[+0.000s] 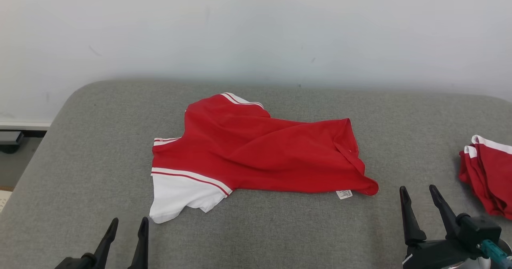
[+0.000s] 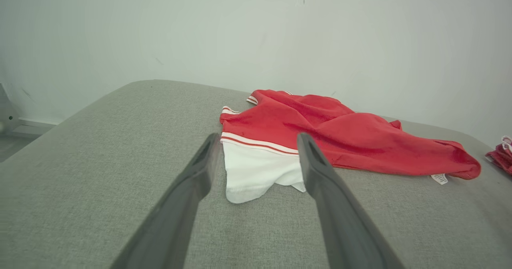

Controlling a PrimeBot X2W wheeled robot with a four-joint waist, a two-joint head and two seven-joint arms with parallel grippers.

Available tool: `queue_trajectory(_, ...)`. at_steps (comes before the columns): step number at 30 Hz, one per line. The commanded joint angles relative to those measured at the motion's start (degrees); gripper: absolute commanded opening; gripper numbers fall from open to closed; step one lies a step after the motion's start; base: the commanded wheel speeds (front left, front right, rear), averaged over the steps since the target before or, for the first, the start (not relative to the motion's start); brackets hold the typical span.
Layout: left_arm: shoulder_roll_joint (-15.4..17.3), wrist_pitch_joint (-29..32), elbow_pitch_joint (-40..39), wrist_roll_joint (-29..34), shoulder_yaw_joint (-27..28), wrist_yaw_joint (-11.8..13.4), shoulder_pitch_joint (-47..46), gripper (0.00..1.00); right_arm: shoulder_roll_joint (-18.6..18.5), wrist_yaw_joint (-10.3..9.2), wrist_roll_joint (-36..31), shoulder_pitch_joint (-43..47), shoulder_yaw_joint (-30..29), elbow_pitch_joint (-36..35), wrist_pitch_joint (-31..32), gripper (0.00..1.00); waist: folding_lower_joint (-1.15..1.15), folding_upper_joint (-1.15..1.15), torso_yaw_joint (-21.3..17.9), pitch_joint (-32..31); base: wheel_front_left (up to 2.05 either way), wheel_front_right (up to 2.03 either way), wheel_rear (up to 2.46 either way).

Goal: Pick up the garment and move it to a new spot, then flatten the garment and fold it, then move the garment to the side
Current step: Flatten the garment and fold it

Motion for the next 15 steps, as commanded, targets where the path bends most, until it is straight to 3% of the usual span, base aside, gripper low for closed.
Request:
queue_trajectory(1, 0.38, -0.37, 0.09, 0.88, 0.41, 0.16, 0.71, 1.0, -0.23, -0.02, -0.5, 0.78, 0.12, -0.31, -0.77, 1.0, -0.01, 0.0, 0.31, 0.03, 0.0, 0.0, 0.0)
queue_trajectory(15, -0.13, -0.41, -2.36, 3.66, 3.0, 0.16, 0.81, 1.0, -0.22, -0.02, -0.66, 5.46, 2.37, -5.93, -2.45, 1.0, -0.01, 0.0, -0.2, 0.23, 0.0, 0.0, 0.0)
